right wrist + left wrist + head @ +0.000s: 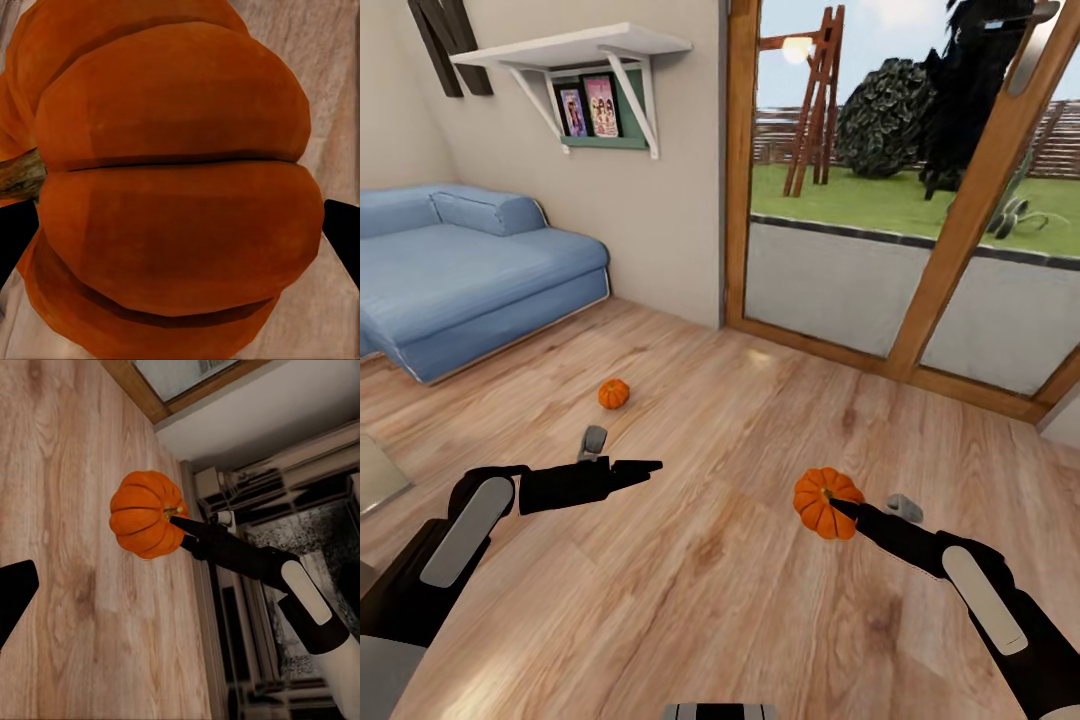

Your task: Place each of the two pumpkins and all three candles from the living room inside a cabinet in the living room (use any cabinet), then make sure every cabinet is closed, and position the cauldron so it is next to a table in the living room.

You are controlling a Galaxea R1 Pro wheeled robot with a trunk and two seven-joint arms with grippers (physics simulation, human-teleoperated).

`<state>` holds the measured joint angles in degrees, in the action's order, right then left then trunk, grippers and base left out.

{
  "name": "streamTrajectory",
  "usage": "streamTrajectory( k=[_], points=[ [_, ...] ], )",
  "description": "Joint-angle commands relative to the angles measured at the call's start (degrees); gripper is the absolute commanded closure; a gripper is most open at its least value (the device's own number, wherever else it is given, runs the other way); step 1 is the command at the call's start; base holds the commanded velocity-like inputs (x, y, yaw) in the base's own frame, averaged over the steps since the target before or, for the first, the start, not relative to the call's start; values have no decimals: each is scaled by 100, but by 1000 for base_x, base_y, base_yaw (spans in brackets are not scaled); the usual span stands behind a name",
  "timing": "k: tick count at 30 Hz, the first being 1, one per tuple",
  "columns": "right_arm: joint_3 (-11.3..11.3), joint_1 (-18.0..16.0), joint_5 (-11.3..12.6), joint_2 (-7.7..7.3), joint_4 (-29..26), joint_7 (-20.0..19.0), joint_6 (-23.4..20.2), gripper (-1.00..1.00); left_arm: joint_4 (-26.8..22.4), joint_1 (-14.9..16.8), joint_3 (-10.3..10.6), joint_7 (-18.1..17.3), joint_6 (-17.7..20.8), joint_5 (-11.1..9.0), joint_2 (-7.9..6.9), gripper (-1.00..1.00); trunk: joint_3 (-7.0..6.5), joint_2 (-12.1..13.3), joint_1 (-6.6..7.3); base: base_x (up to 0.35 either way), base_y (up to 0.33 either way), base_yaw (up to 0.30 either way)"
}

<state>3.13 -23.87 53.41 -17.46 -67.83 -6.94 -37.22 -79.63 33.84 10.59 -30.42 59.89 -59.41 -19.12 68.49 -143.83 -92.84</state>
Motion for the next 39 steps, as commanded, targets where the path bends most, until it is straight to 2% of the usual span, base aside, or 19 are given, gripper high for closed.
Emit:
streamTrajectory(
  k=[1, 25, 39],
  points=[
    [4, -4, 30, -3, -2, -16, -14, 100, 0, 5, 4, -34, 11, 25, -4, -100, 4, -2, -1, 273, -196, 26],
    [4, -4, 30, -3, -2, -10, -14, 100, 1, 6, 4, -34, 11, 25, -4, -100, 4, -2, -1, 272, -196, 246],
    [4, -4, 28, 14, -2, -17, -14, 100, 8, 7, 4, -34, 11, 26, -4, -100, 3, -2, -1, 269, -196, 55]
  ],
)
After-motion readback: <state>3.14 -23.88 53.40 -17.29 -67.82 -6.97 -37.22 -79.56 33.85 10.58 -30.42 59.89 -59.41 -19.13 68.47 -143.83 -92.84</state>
